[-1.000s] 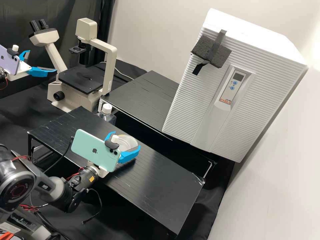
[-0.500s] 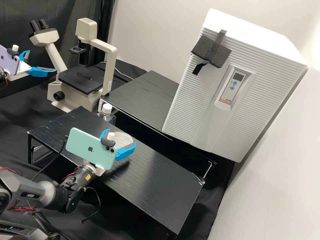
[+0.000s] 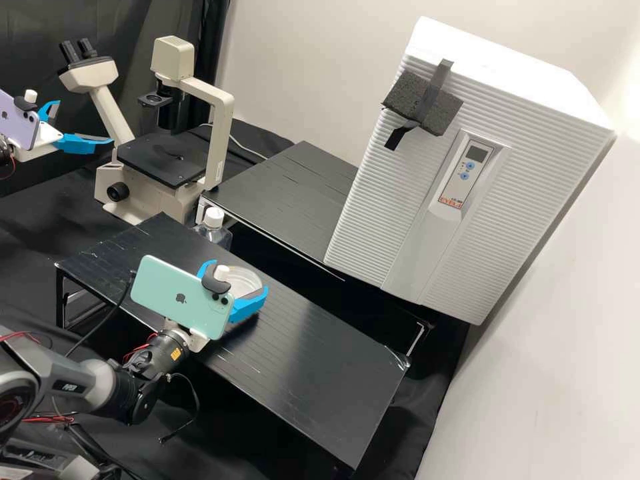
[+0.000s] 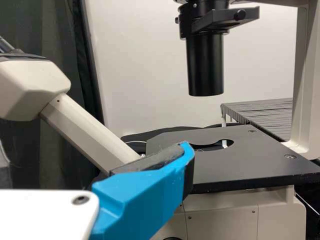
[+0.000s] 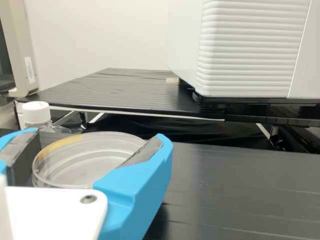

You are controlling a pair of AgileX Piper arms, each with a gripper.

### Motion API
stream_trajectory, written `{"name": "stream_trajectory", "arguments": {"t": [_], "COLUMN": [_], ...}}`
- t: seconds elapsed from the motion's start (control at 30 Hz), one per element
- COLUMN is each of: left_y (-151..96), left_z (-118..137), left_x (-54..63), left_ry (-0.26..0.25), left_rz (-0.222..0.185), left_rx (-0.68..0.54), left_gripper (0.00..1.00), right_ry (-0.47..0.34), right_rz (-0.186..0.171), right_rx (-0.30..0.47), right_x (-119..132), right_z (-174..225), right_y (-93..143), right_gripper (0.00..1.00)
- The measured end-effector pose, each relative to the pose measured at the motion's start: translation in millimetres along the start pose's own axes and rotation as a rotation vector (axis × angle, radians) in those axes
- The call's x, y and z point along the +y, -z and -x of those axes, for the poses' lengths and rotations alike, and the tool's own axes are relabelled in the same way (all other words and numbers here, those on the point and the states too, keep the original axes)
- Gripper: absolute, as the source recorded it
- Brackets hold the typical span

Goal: Close the petri dish lid.

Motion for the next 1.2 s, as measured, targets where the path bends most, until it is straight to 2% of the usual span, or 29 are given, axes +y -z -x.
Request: {"name": "stream_trajectory", "arguments": {"t": [0.27, 0.3, 0.6, 1.2], "left_y": [0.0, 0.0, 0.0, 0.0], "left_z": [0.0, 0.0, 0.0, 0.0], "left_x": [0.0, 0.0, 0.0, 0.0], "left_ry": [0.000, 0.000, 0.000, 0.000], "left_rz": [0.000, 0.000, 0.000, 0.000], "left_rx": [0.000, 0.000, 0.000, 0.000], "left_gripper": [1.00, 1.00, 1.00, 1.00], "right_ry": [-0.021, -0.023, -0.031, -0.013], "right_rz": [-0.002, -0.003, 0.004, -0.005], "right_rx": [0.005, 0.003, -0.004, -0.015], "right_x": [0.8, 1.1, 2.8, -0.2], "right_z": [-3.8, -4.2, -4.5, -5.5], "right_y": [-4.3, -5.2, -8.0, -8.8], "right_gripper": [0.00, 1.00, 1.00, 1.00]}}
